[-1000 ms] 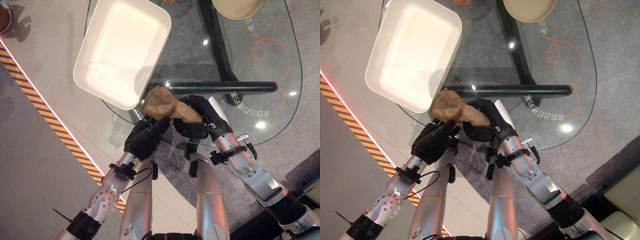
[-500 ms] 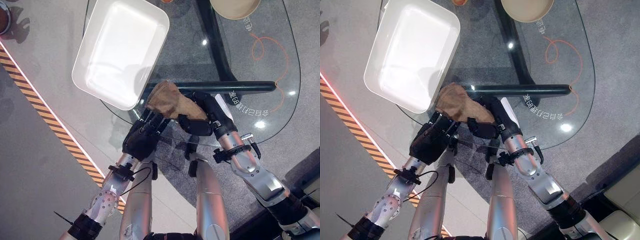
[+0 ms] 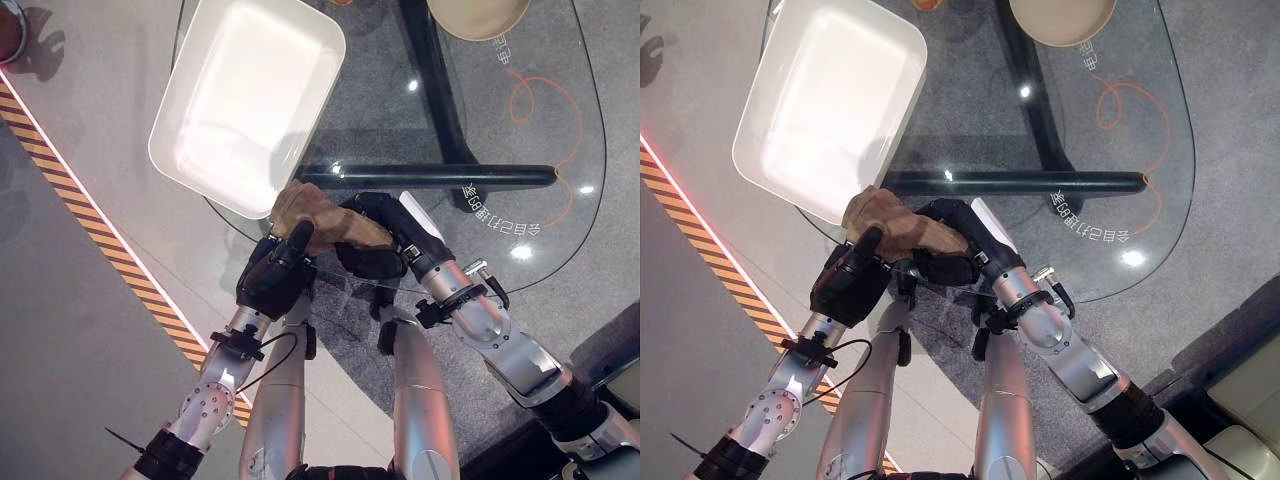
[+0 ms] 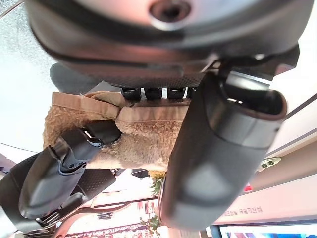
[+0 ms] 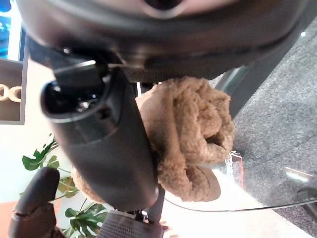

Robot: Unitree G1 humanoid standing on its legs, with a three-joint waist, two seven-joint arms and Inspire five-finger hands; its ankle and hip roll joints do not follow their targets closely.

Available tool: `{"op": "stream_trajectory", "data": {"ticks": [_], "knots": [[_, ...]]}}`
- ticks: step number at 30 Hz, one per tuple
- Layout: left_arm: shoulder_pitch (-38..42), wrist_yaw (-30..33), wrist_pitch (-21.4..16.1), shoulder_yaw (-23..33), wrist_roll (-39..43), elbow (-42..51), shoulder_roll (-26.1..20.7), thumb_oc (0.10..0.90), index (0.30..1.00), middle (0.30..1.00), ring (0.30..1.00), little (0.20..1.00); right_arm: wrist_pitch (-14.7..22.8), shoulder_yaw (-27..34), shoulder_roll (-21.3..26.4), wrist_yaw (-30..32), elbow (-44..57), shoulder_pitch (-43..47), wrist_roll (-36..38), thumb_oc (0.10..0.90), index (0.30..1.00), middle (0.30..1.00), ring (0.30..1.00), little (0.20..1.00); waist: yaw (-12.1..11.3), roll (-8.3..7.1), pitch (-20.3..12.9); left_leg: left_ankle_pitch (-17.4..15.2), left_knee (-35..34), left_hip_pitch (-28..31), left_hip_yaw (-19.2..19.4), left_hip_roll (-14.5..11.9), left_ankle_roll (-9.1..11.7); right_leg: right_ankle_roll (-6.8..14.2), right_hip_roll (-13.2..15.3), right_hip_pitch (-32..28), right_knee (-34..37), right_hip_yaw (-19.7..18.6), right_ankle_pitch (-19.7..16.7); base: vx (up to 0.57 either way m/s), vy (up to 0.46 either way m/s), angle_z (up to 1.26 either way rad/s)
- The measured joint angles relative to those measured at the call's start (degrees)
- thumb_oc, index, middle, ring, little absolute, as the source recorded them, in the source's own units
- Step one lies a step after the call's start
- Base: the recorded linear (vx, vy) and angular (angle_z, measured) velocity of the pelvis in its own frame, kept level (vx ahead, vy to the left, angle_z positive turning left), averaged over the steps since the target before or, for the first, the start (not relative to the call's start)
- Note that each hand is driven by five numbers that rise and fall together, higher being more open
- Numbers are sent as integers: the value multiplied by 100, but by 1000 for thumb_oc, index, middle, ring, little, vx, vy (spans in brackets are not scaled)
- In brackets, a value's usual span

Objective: Wipe the table with a cloth and put it in the basket.

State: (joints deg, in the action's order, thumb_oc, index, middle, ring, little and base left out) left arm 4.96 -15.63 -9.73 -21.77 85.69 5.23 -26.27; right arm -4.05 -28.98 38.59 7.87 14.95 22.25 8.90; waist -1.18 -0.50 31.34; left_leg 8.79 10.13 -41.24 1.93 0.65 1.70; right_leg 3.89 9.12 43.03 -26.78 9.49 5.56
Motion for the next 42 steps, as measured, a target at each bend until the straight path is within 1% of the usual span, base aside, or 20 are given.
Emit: {"op": "stream_trajectory", "data": {"ticks": [6,13,14,15,16,23,30,39,40,41,42], "knots": [[9,104,-30,1,-37,0,-2,800,900,900,900,900,-175,-63,-3,-85,0,147,-8,100,300,300,300,200,-28,1,0,10,-20,-6,-33,3,9,-11,6,3,-3,42,25,2,2,1],[14,146,-71,-5,-37,0,4,800,900,900,900,900,-185,-144,-7,-88,0,230,-125,100,300,300,300,200,-30,3,0,21,-19,-13,-77,4,24,-24,12,3,-34,88,60,2,4,1],[17,146,-76,-5,-36,0,4,693,808,808,808,793,-185,-144,-6,-85,0,233,-125,100,300,300,300,200,-30,4,0,21,-17,-13,-80,4,24,-26,13,3,-40,90,64,0,0,0],[23,146,-82,-5,-34,0,9,504,646,646,646,604,-185,-144,-11,-76,0,237,-125,100,300,300,300,200,-30,4,0,21,-15,-13,-82,4,24,-27,14,3,-46,92,66,0,0,0],[23,145,-94,-5,-33,0,23,100,300,300,300,200,-185,-144,-11,-67,0,239,-125,100,300,300,300,200,-30,4,0,21,-12,-13,-83,4,25,-27,15,3,-52,93,68,0,0,0],[57,265,-369,11,24,-222,157,100,300,300,300,200,-168,-285,-46,-73,184,281,-181,100,300,300,300,200,-23,4,0,25,-5,-5,-95,0,32,-42,16,3,-95,106,85,0,0,0],[131,281,-476,17,120,-282,198,100,300,300,300,200,-171,-319,-98,-93,256,291,-226,100,300,300,300,200,-17,3,0,25,-5,-10,-102,4,32,-41,21,3,-98,113,88,0,0,0],[140,287,-474,28,133,-300,285,100,300,300,300,200,-171,-306,-102,-40,251,284,-250,100,300,300,300,200,1,3,0,25,-4,-14,-107,7,31,-40,25,4,-97,118,89,0,0,0],[141,287,-474,29,133,-300,288,100,300,300,300,200,-171,-307,-111,-21,251,283,-256,152,345,345,345,252,2,3,0,25,-3,-14,-107,7,31,-39,26,4,-97,118,89,0,0,0],[141,287,-474,31,133,-300,293,100,300,300,300,200,-171,-306,-117,-13,250,280,-257,734,844,844,844,834,3,3,0,25,-2,-14,-107,7,31,-40,27,4,-97,118,89,0,0,0],[141,287,-468,44,133,-301,311,100,300,300,300,200,-171,-307,-128,11,250,277,-257,800,900,900,900,900,6,2,0,25,-2,-14,-107,8,31,-40,27,3,-98,118,89,0,0,0]]}}
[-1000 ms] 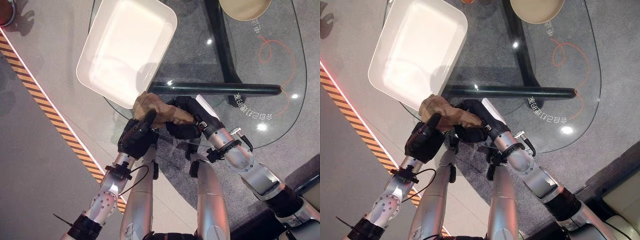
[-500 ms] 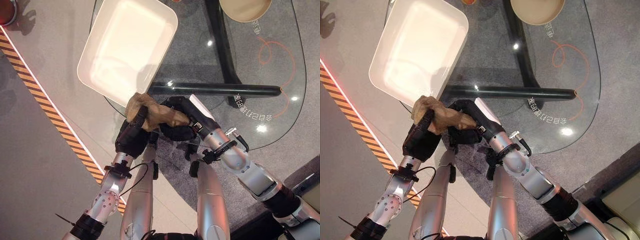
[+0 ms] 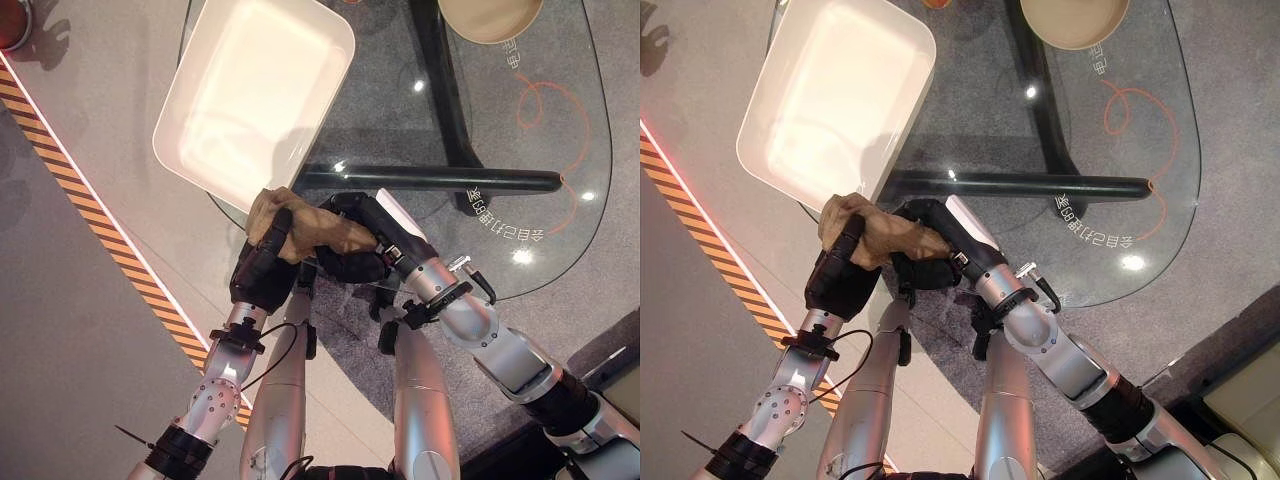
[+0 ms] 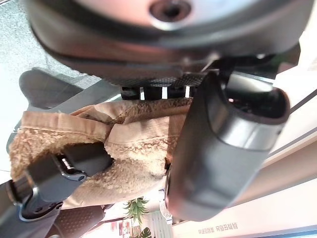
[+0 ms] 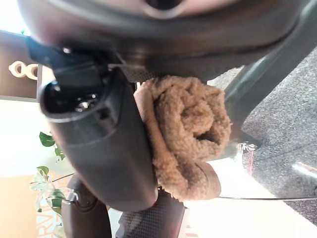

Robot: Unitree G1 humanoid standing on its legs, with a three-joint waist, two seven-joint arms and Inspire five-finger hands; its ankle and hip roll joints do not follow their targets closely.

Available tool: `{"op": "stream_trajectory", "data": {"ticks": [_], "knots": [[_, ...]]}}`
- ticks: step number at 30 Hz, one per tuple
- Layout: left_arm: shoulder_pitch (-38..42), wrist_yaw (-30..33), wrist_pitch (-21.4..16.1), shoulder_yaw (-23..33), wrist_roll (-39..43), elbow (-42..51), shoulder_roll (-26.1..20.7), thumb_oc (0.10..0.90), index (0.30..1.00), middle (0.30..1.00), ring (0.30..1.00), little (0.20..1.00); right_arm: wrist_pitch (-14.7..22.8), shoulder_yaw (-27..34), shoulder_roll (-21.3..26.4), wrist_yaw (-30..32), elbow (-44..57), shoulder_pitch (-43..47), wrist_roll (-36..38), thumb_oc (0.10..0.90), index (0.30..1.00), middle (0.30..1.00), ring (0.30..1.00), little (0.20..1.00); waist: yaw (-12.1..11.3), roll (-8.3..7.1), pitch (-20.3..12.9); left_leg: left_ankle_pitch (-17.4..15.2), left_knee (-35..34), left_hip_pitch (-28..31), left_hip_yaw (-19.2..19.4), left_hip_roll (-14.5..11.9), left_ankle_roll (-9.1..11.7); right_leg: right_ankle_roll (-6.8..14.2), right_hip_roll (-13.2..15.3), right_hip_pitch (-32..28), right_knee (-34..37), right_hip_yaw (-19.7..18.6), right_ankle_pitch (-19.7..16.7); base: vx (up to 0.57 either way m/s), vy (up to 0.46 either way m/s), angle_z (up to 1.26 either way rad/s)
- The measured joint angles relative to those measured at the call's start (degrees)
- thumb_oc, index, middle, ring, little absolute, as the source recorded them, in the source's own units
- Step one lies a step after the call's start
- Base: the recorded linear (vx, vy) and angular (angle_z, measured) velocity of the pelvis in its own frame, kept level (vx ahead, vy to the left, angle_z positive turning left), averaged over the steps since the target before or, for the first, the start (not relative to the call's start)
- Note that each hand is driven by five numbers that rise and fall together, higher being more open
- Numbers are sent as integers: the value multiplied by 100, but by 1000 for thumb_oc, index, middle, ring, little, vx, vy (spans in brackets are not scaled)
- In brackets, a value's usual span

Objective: Wipe the table with a cloth and put it in the basket.

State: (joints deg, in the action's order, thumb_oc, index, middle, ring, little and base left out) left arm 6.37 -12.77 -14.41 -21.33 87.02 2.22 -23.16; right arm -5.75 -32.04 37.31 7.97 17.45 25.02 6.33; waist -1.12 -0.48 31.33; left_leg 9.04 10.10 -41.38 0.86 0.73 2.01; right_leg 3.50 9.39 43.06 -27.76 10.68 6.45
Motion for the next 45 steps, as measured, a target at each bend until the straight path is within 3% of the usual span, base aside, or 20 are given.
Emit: {"op": "stream_trajectory", "data": {"ticks": [13,21,33,38,45], "knots": [[79,5,2,160,9,-2,117,100,300,300,300,200,199,20,-252,304,75,-341,2,800,900,900,900,900,143,-6,1,-3,24,-12,0,4,-4,0,4,0,-5,-2,-1,0,0,0],[62,3,-1,144,-48,-2,246,100,300,300,300,200,222,416,-314,647,126,-644,8,800,900,900,900,900,173,-12,2,-30,112,-114,3,0,-27,2,-2,61,-5,-5,-3,10,2,0],[-58,-27,-141,420,-839,45,196,100,300,300,300,200,401,643,-439,711,167,-1210,54,800,900,900,900,900,329,-37,-4,-263,423,-54,156,-21,-65,54,-26,-8,-106,-196,33,22,37,-6],[-71,-56,-297,601,-1016,63,211,100,300,300,300,200,358,1037,-438,869,170,-1635,46,800,900,900,900,900,336,-36,-4,-267,421,-63,182,-29,-61,38,-39,18,-105,-231,18,16,40,-3],[-54,-63,-758,1271,-1192,186,180,100,300,300,300,200,26,1489,-354,962,41,-1677,37,800,900,900,900,900,319,-30,0,-258,419,-77,281,-29,-90,46,-43,85,-108,-322,16,14,43,-5]]}}
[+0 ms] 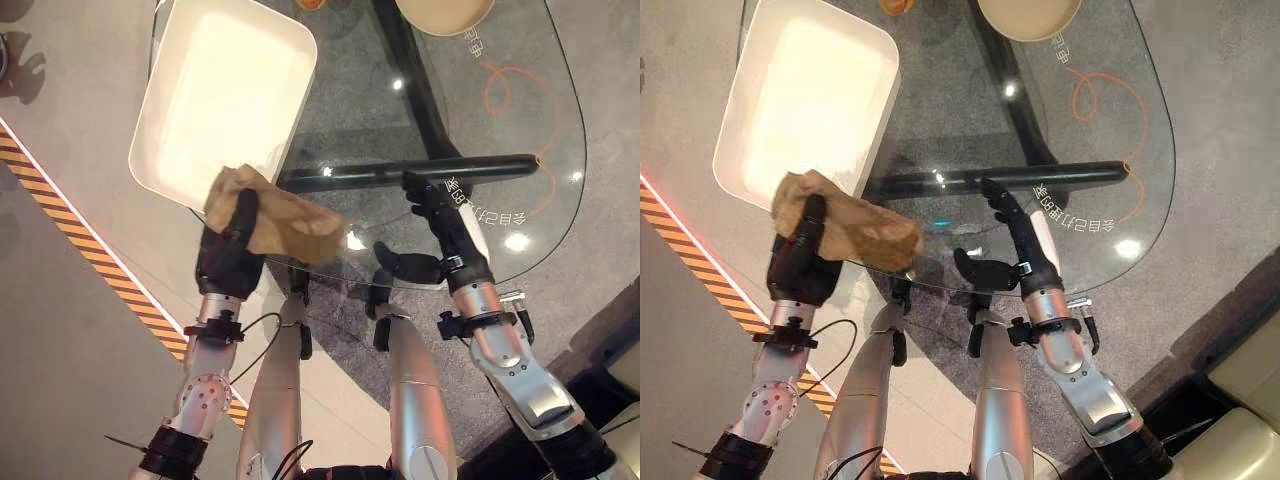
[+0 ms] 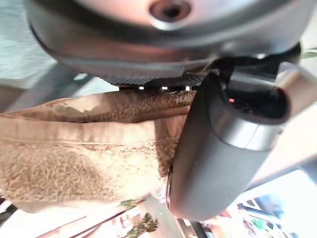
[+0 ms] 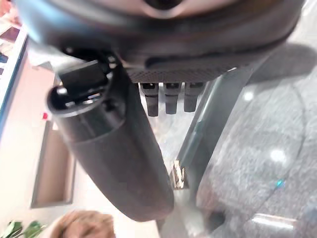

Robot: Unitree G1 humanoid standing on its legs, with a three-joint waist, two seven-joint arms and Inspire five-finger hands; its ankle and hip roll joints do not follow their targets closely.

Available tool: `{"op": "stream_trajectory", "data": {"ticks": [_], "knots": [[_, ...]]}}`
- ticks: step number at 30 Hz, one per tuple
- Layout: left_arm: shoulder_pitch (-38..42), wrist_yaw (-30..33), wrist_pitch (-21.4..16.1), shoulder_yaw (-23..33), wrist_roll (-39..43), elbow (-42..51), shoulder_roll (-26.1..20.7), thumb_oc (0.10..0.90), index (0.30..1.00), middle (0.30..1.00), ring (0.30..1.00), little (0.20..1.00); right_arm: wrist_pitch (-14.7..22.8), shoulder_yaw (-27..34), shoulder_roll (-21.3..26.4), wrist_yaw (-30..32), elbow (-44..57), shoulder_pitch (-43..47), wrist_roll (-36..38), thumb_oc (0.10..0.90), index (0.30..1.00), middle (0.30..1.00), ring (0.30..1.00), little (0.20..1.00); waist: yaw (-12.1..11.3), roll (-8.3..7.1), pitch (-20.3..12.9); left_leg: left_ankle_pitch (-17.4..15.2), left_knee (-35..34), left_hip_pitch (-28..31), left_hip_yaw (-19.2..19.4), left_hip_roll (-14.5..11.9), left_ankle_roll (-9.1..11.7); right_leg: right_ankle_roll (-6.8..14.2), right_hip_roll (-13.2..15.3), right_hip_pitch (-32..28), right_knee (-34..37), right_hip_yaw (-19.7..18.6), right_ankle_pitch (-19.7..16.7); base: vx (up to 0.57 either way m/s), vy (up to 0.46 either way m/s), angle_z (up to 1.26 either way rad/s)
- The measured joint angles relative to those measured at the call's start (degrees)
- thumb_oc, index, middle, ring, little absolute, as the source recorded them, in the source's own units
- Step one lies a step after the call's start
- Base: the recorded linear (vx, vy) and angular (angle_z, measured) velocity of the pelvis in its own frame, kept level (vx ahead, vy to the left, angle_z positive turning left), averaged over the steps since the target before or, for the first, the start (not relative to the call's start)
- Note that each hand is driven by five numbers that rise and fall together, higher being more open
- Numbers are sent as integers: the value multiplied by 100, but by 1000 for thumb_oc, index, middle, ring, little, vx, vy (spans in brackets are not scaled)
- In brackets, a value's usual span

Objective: Wipe the table with a cloth and put it in the basket.

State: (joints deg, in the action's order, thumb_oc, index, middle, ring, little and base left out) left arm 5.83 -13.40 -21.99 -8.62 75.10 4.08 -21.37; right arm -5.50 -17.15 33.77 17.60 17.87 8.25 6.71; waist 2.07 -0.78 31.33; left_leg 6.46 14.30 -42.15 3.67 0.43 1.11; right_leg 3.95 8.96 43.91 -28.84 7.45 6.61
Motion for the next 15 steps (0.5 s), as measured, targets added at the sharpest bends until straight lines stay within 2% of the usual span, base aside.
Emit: {"op": "stream_trajectory", "data": {"ticks": [4,7,15], "knots": [[91,264,-159,251,-619,326,-98,100,300,300,300,200,-196,-83,-19,-126,-1,26,-2,800,900,900,900,900,-41,3,1,-1,0,-2,1,3,1,0,4,13,-14,-5,0,-28,44,0],[283,635,-215,311,-1104,395,-229,100,300,300,300,200,-335,-144,-52,-207,-83,127,-5,800,900,900,900,900,-61,13,0,-19,72,-34,21,7,9,16,16,69,-116,-35,19,-1,55,-1],[457,1666,-412,539,-2045,400,-229,100,300,300,300,200,-773,-197,-38,-307,-158,344,-34,800,900,900,900,900,-31,30,1,-52,132,-200,92,-12,69,-20,-7,348,-315,-153,69,26,68,-4]]}}
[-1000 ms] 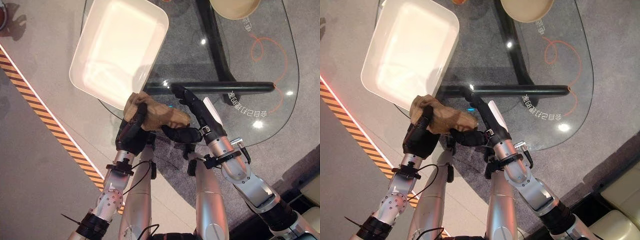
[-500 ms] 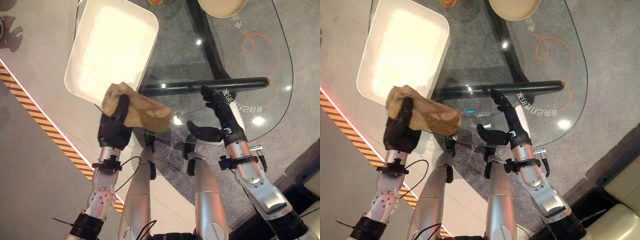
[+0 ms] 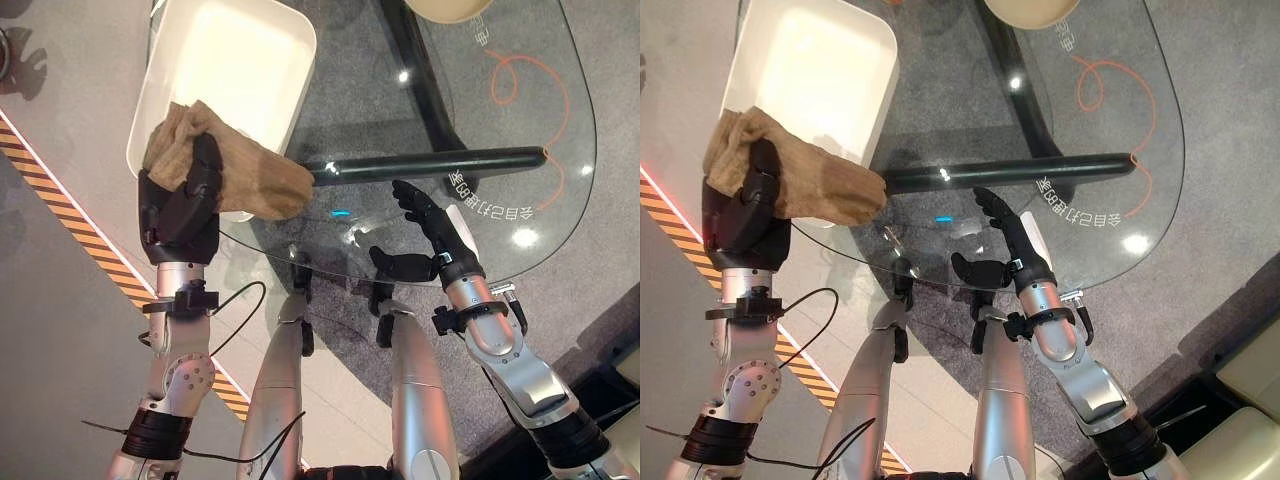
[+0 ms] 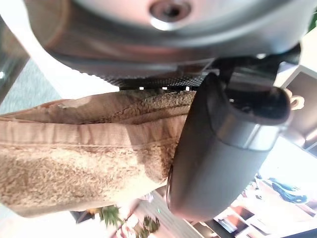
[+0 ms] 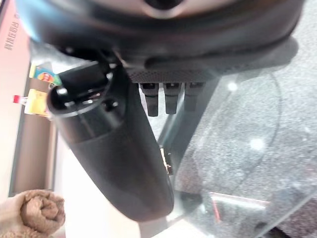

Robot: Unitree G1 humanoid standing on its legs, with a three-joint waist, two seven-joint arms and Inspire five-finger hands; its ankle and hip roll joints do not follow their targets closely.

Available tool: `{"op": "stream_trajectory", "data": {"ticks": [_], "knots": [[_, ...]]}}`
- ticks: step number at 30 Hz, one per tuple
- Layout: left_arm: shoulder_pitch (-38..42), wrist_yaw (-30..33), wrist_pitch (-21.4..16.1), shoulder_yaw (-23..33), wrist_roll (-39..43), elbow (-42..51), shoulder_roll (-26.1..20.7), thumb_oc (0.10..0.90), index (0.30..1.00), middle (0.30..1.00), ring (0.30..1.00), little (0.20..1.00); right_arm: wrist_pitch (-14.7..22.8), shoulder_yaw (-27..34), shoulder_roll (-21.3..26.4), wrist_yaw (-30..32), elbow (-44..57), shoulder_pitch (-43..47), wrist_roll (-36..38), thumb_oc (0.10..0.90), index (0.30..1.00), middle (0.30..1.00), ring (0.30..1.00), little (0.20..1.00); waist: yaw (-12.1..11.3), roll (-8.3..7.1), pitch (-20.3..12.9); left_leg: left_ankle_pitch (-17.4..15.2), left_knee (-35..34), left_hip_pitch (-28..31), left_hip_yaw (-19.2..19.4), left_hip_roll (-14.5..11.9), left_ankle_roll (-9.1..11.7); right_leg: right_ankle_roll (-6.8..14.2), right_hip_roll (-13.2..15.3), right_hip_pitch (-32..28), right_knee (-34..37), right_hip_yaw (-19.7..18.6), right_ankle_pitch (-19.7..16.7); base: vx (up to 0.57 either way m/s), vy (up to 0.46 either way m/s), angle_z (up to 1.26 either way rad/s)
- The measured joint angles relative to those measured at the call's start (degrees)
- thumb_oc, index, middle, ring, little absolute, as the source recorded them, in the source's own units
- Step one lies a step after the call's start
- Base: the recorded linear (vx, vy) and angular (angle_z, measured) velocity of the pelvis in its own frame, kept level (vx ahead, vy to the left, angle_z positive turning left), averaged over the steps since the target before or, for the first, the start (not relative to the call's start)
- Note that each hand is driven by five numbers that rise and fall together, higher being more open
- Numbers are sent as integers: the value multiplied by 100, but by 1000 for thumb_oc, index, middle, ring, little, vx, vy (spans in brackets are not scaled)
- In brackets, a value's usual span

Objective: Wipe the table with a cloth and put it in the basket.

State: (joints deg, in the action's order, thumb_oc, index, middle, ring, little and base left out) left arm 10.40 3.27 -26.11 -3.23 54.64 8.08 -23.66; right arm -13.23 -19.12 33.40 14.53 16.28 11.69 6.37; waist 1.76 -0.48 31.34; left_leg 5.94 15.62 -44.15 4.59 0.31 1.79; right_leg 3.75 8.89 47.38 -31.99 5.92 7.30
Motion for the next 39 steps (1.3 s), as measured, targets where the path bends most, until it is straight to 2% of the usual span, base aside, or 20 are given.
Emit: {"op": "stream_trajectory", "data": {"ticks": [7,12,18,22,29,35,39], "knots": [[364,1433,-65,157,-1456,-124,-365,100,300,300,300,200,-328,-138,63,-215,-41,229,8,800,900,900,900,900,-2,21,0,-23,156,-196,0,-31,-1,-48,-24,181,-101,-5,7,7,56,-1],[900,2495,-51,185,-2623,-746,-827,100,300,300,300,200,-611,-376,165,-264,-245,612,273,800,900,900,900,900,2,25,2,-13,231,-310,-5,-50,18,-67,-35,278,-162,-5,6,2,60,0],[1101,3061,-33,176,-3048,-929,-1029,100,300,300,300,200,-768,-593,467,-270,-393,732,567,800,900,900,900,900,-1,24,1,-41,311,-393,-9,-62,30,-84,-39,341,-195,-11,6,27,48,0],[1491,3317,241,60,-3698,-1163,-1210,100,300,300,300,200,-875,-795,485,-260,-609,992,736,800,900,900,900,900,9,22,1,-70,351,-514,-36,-90,72,-99,-67,433,-214,-14,-2,7,40,-1],[1876,3526,646,-235,-4362,-1667,-1510,100,300,300,300,200,-951,-895,532,-255,-625,1254,829,800,900,900,900,900,72,13,-5,-58,351,-632,-27,-114,85,-112,-89,588,-240,-11,-8,28,45,-1],[2073,3732,756,-339,-4430,-2575,-1560,100,300,300,300,200,-996,-923,653,-280,-610,1499,1011,800,900,900,900,900,155,13,-3,-60,447,-815,-26,-161,89,-138,-128,742,-259,-20,-14,15,40,-3],[2240,3956,906,-402,-4527,-2807,-1562,100,300,300,300,200,-990,-907,770,-284,-626,1721,1088,800,900,900,900,900,153,13,-2,-62,521,-1025,-25,-178,91,-158,-146,931,-276,-24,-35,2,42,-3]]}}
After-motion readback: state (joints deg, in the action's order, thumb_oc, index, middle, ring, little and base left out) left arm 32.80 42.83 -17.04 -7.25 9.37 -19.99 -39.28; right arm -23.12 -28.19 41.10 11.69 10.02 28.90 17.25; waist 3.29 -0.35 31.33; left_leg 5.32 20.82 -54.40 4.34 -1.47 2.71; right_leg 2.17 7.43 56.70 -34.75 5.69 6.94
